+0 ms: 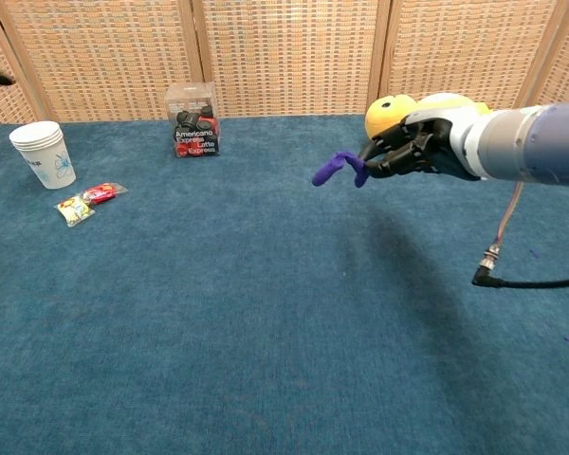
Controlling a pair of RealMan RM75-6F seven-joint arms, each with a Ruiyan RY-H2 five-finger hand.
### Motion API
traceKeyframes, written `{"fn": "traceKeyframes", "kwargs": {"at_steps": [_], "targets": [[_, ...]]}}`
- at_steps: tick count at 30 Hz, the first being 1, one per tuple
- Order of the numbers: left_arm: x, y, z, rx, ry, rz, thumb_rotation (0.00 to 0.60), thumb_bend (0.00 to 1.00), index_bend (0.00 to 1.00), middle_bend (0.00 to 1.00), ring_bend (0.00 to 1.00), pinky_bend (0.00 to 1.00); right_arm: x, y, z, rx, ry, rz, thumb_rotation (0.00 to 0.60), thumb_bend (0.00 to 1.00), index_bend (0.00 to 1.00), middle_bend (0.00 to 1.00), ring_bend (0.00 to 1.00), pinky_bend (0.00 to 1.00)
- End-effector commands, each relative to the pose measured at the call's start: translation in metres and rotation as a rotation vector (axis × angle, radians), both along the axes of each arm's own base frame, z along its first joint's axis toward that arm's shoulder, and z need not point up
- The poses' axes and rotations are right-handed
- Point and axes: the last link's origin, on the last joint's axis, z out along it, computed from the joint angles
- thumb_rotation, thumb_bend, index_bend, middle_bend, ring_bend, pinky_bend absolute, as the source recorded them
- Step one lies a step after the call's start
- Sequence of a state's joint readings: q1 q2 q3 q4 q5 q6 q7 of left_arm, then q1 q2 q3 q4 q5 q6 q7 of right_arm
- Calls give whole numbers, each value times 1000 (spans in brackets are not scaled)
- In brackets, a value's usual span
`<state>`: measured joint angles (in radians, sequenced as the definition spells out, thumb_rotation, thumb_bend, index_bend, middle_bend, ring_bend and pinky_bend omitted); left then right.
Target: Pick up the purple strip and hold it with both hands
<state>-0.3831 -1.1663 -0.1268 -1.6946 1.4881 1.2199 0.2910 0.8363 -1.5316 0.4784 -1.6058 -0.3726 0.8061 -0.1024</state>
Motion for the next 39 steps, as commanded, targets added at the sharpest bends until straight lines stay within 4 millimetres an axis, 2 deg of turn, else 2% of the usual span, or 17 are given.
{"fn": "traceKeyframes", "kwargs": {"at_steps": [1,4,9,18,26,39], "targets": [[26,25,-15,-35,-13,-120,600,0,41,0,0,0,16,-5,1,3,-13,-4,600,645,667,225,0,0],[51,40,-30,-57,-42,-194,600,2,138,0,0,0,26,-7,-1,6,-13,0,600,645,668,225,0,0],[89,61,-56,-108,-149,-237,600,90,277,0,0,0,42,-7,-5,4,-6,15,600,645,669,225,0,0],[144,88,-88,-126,-223,-216,600,150,379,0,0,0,67,-5,-10,-17,-27,7,600,645,674,225,0,0],[166,93,-108,-172,-273,-124,600,191,454,0,0,0,75,-2,-15,-25,-25,12,600,645,674,225,0,0],[183,93,-126,-239,-307,-6,600,299,487,0,0,0,82,0,-19,-21,-32,23,600,645,674,225,0,0]]}}
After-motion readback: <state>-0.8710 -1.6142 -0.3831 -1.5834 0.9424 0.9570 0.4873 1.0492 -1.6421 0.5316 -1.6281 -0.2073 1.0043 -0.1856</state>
